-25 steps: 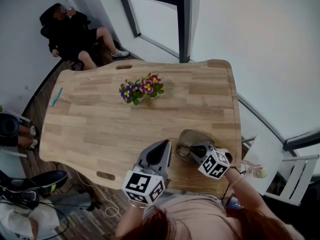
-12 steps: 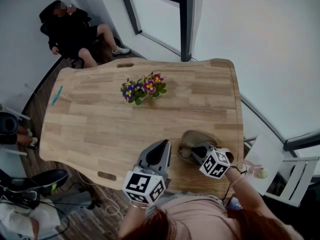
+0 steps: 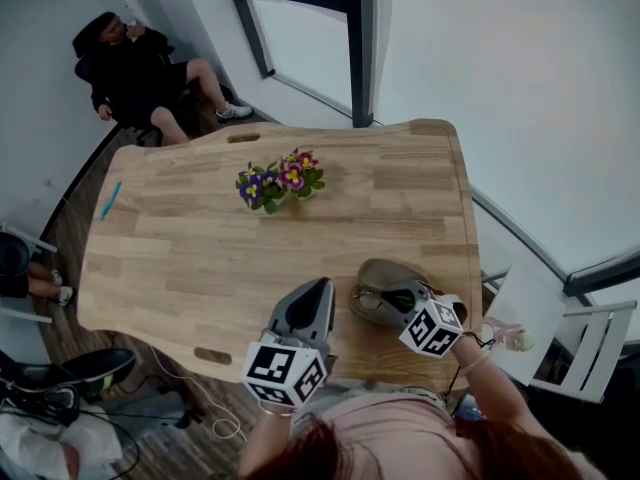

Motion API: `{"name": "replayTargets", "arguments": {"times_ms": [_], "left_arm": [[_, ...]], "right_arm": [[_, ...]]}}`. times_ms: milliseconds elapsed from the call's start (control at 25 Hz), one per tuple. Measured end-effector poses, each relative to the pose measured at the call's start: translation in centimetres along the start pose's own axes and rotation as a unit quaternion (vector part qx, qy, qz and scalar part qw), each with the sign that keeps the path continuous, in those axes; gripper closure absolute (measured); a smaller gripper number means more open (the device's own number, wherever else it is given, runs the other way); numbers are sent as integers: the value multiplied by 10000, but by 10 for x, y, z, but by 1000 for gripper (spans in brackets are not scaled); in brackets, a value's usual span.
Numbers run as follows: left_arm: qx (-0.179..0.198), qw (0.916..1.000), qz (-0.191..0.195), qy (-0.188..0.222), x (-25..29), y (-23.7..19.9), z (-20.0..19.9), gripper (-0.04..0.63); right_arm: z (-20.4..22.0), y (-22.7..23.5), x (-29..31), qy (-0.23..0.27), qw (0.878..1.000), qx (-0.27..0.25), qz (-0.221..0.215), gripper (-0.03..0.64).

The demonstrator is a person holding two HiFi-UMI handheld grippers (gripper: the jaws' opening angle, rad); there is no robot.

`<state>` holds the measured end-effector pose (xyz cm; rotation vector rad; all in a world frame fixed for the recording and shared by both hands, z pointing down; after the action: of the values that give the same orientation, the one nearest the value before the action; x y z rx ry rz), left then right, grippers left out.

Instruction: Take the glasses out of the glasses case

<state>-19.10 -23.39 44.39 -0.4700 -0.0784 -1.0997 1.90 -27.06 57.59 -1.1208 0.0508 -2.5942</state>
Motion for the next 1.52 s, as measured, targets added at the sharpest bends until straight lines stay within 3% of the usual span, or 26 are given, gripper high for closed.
{"name": "replayTargets", "arguments": {"times_ms": [480, 920, 1520], "left_arm": [[97, 9998, -37, 153, -16, 19, 0, 594], [260, 9993, -94, 238, -34, 44, -5, 594], [592, 9971, -134, 450, -56, 89, -4, 594]], "right_arm": [[-15, -4, -41, 605, 9957, 310, 626, 604], [-28, -11, -88, 1285, 9802, 890, 1211, 604], [-35, -27, -153, 2269, 9421, 1533, 1938, 604]]}}
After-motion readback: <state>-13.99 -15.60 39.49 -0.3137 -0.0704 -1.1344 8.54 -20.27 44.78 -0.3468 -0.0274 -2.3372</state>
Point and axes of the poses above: the fingertips, and each gripper's own axes: x forward along the fingers, y to its right, z out of its underside, the point moved 10 cm from there along -x, backward along the fingers
